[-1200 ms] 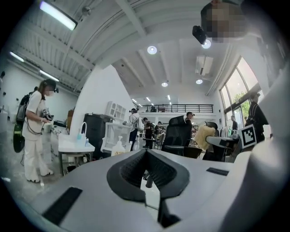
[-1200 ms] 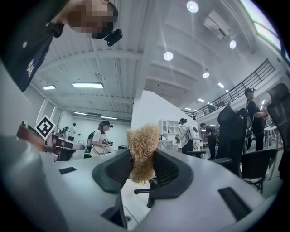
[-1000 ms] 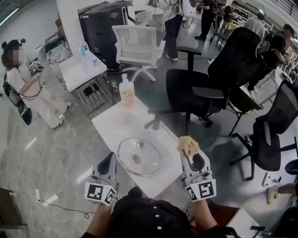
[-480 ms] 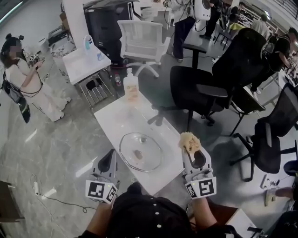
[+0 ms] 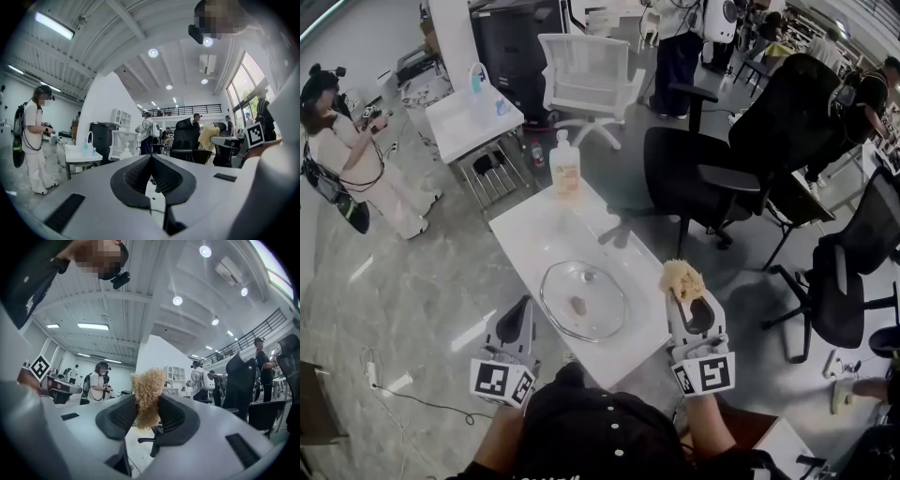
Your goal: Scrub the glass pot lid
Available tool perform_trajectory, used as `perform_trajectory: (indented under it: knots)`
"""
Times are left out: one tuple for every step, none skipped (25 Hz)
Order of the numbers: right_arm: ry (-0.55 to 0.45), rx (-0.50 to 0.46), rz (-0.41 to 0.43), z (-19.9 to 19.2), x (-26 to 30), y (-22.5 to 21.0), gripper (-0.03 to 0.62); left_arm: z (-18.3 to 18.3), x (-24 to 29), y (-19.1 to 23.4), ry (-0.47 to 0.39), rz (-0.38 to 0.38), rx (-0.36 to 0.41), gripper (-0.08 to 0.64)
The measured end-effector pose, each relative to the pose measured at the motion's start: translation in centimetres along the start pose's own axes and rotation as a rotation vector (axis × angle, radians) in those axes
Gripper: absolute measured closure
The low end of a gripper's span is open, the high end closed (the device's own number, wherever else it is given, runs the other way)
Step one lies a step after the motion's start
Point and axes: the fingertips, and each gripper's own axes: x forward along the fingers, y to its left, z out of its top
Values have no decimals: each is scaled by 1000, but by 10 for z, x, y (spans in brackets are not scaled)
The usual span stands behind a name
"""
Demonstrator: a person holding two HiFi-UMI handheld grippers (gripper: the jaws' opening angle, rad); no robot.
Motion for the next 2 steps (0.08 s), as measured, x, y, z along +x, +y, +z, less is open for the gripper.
perform_trajectory:
  knots:
    - [-2,0,0,0,1,0,445,0,0,0,-1,0,0,534]
    - [-3,-1,1,1,1,0,446,0,0,1,-1,1,1,534]
